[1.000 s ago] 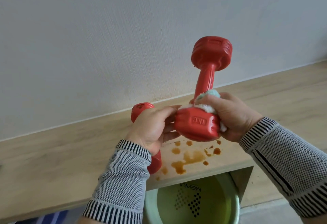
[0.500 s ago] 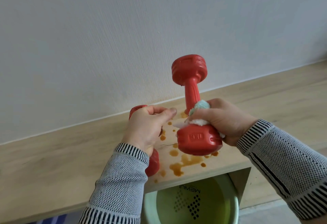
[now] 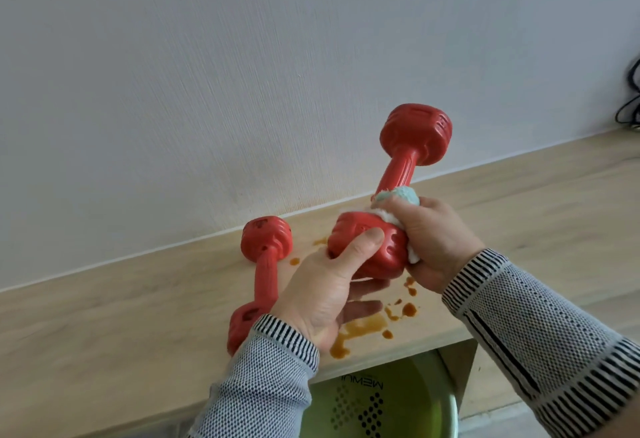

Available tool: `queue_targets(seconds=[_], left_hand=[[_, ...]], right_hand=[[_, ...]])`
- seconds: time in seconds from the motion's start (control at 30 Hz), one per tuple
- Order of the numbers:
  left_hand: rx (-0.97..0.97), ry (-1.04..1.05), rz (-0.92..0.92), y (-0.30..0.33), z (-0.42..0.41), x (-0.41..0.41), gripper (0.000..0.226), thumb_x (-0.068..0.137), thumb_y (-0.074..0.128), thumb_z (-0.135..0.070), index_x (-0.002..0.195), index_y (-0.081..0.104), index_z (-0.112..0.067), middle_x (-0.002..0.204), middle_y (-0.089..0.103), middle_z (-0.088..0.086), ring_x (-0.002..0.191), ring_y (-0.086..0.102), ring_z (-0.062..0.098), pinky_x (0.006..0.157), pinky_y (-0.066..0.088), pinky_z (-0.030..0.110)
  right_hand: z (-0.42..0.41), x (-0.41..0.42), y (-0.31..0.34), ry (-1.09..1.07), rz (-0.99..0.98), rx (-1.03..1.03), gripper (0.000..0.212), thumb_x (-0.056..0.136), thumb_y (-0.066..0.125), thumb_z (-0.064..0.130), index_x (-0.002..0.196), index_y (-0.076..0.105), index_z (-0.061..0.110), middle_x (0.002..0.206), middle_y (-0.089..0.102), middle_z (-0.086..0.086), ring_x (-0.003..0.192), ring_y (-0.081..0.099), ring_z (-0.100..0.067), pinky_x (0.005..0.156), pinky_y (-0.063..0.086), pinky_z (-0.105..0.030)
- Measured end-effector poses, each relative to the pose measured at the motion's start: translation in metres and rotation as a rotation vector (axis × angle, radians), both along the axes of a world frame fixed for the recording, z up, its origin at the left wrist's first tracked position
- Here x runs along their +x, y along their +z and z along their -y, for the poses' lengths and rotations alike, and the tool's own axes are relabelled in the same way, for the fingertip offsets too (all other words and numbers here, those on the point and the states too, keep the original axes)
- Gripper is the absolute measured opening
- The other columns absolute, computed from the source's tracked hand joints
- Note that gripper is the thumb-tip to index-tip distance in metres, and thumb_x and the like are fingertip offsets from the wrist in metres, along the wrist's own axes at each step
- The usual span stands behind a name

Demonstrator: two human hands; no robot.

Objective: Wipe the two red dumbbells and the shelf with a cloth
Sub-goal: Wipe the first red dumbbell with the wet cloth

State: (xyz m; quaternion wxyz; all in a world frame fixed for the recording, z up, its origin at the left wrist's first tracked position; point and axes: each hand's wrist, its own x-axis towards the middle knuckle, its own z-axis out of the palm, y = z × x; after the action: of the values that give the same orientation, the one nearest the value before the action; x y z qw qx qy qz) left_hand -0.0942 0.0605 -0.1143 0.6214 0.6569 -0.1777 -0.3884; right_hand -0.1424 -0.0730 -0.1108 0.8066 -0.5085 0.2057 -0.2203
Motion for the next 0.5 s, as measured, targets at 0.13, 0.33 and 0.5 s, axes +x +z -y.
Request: queue_targets(seconds=[0.13,0.33,0.5], left_hand=[[-0.068,0.101,0.157,-0.0055,0.0033,-0.0025,0.072,0.058,0.086,-0.051,0.117,0.06,-0.018,0.104,0.074,0.006,0.091,0.073,0.017,0.078,0.057,0.036],[0.038,0.178,0.62,-0.0006,-0.0048,-0.0027,0.065,0.06,0.087,-0.042,0.112,0.051,-0.03,0.097,0.068,-0.009,0.081,0.066,-0.006,0.066,0.052,0.011],[0.152,0.189,0.939,-0.0019,-0.0051,-0.0059,0.079,0.051,0.086,-0.052,0.112,0.036,-0.045,0.105,0.059,-0.017,0.082,0.063,-0.003,0.061,0.046,0.006]], right_hand=[[-0.0013,0.0008,-0.0006,0.134,0.006,-0.014,0.014,0.086,0.062,0.019,0.094,0.061,0.008,0.074,0.064,-0.006,0.07,0.063,-0.021,0.07,0.053,-0.039],[-0.0055,0.0047,-0.0007,0.179,-0.076,-0.023,0.029,0.084,0.066,0.032,0.09,0.058,0.005,0.071,0.055,-0.013,0.06,0.054,-0.028,0.057,0.045,-0.04],[-0.0087,0.0092,-0.0076,0.048,-0.143,0.084,0.035,0.079,0.072,0.028,0.1,0.061,0.002,0.092,0.065,-0.016,0.085,0.066,-0.032,0.086,0.048,-0.056]])
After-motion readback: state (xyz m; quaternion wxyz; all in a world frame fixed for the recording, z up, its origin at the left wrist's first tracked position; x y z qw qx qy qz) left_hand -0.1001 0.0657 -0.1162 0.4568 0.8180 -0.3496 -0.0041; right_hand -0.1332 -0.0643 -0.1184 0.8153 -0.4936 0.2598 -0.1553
